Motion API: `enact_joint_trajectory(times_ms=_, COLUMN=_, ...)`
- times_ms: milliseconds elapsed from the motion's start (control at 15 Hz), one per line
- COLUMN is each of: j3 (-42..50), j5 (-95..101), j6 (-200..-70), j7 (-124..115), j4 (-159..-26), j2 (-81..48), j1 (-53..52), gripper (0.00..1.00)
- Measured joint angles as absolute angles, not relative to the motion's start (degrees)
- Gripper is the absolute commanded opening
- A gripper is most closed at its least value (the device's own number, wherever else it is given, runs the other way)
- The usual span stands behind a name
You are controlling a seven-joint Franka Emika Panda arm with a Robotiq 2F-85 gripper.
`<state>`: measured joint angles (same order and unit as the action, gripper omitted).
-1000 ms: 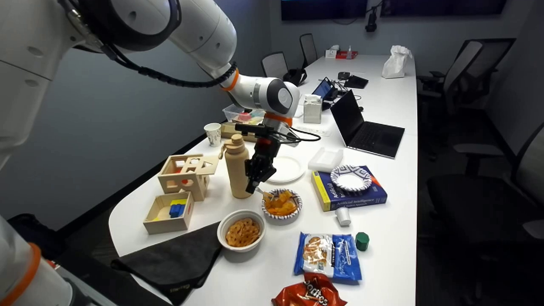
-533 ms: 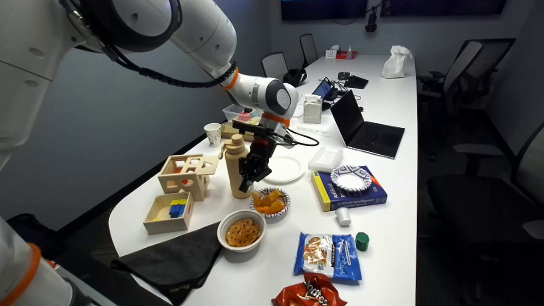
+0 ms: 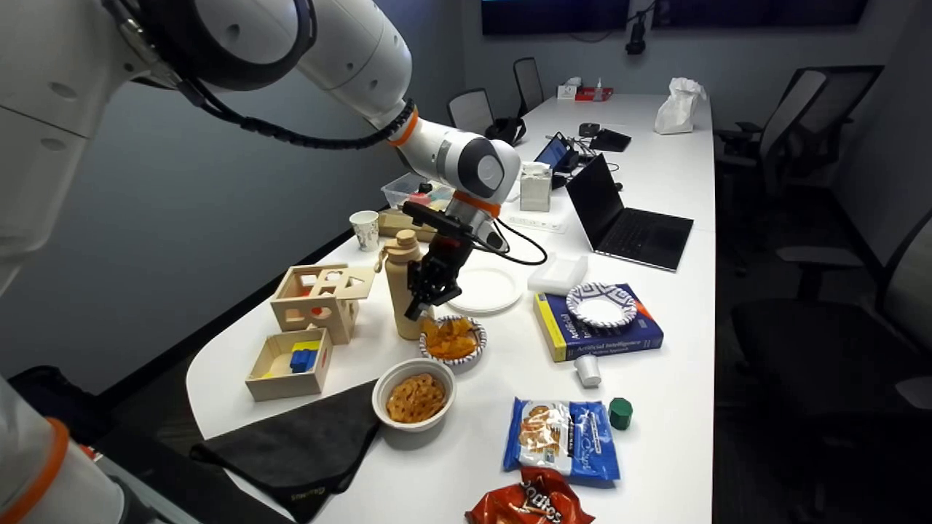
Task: Use the spoon to stir the contents of the small plate
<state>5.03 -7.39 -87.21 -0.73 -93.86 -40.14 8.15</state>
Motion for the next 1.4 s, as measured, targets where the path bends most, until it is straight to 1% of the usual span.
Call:
enact_joint_trajectory(times_ms=467, j3=5.4, j5=-8.5, j6=-90.7, j7=-1.6, j4=-93.7, j2=-40.1, j1=8.7, gripper=0.01)
enact_joint_trajectory(times_ms=800, j3=6.6, j5=-6.0, j6=-90.6, j7=-5.3, j4=-93.7, j2=-40.0, j1=8.4, gripper=0.01)
enact_joint_trajectory(times_ms=1400, j3=6.0, j5=-3.4, j6=-82.2, j7=-4.6, j4=-93.7, j2=-40.0, j1=7.9, gripper=0.01)
